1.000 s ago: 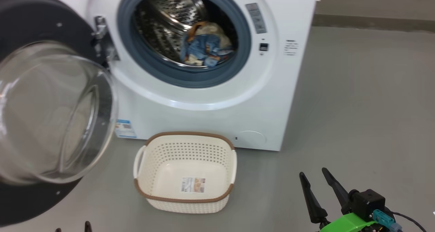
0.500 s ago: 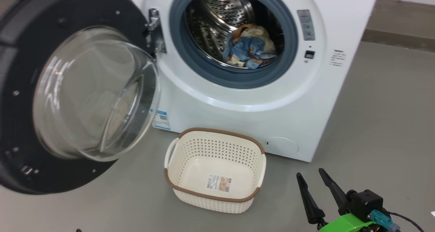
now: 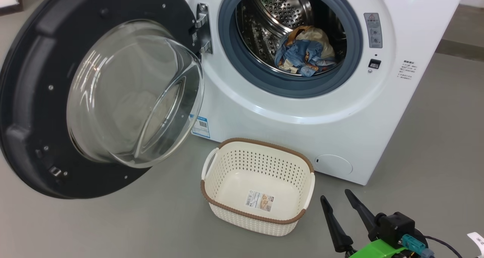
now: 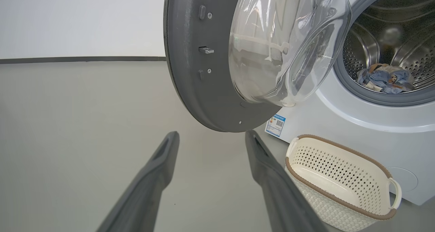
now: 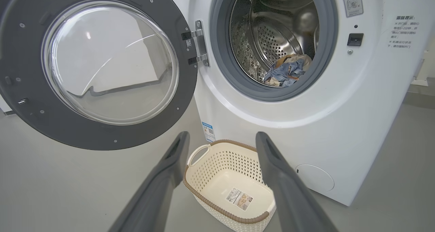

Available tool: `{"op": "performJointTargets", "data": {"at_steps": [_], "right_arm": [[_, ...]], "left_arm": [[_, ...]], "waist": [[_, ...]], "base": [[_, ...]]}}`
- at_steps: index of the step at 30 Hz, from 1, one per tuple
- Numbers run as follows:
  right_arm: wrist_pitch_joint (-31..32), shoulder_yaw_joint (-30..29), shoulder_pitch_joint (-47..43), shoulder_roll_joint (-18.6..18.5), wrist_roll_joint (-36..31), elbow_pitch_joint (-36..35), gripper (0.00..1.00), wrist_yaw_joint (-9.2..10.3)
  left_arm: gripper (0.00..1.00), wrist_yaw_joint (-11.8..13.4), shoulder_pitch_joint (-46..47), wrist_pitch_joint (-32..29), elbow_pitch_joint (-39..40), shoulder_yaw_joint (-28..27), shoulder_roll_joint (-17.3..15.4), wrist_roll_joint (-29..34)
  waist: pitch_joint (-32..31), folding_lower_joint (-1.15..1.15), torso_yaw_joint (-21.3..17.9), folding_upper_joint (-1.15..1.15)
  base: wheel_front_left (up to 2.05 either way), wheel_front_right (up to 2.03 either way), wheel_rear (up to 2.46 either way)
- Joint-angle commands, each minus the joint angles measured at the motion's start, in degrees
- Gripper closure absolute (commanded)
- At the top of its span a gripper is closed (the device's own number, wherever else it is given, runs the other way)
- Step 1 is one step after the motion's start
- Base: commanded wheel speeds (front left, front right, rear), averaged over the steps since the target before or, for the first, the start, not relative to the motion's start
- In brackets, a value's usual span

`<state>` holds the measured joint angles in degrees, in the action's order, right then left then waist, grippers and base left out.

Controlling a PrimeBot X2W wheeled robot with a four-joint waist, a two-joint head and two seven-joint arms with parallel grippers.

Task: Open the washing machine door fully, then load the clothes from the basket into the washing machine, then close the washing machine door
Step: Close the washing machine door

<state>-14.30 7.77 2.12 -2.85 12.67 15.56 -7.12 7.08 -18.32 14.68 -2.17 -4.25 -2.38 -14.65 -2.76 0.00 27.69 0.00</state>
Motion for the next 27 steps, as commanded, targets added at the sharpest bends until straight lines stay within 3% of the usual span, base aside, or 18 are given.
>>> {"op": "performJointTargets", "data": {"at_steps": [1,18,19,20,21,27], "right_arm": [[-0.7,1.8,2.4,0.0,-0.5,-1.1,0.00,-0.36],[-0.7,2.5,3.8,0.0,-0.8,-0.1,0.00,-0.36],[-0.7,2.4,3.7,0.0,-0.8,-0.1,0.00,-0.36],[-0.7,2.4,3.7,0.0,-0.8,-0.1,0.00,-0.36],[-0.7,2.3,3.6,0.0,-0.8,-0.1,0.00,-0.36],[-0.7,1.9,3.4,0.0,-1.0,-0.3,0.00,-0.36]], "left_arm": [[0.00,0.7,1.2,0.3,1.5,-1.7,-0.5,-0.8],[0.00,2.1,0.5,0.3,3.1,-1.3,-0.5,-1.7],[0.35,2.0,0.5,0.3,3.0,-1.2,-0.5,-1.6],[0.79,2.0,0.6,0.3,3.0,-1.2,-0.5,-1.7],[1.00,1.8,0.6,0.3,3.0,-1.2,-0.5,-1.6],[1.00,1.3,0.9,0.3,3.4,-1.4,-0.5,-2.4]], "waist": [[0.4,0.00,0.3,0.00],[1.0,0.00,0.5,0.00],[1.0,0.00,0.5,0.00],[1.0,0.00,0.4,0.00],[1.0,0.00,0.4,0.00],[1.3,0.00,0.4,0.00]], "base": [[0.00,0.00,0.00],[0.00,0.00,0.00],[0.00,0.00,0.00],[0.00,0.00,0.00],[0.00,0.00,0.00],[0.00,0.00,0.00]]}}
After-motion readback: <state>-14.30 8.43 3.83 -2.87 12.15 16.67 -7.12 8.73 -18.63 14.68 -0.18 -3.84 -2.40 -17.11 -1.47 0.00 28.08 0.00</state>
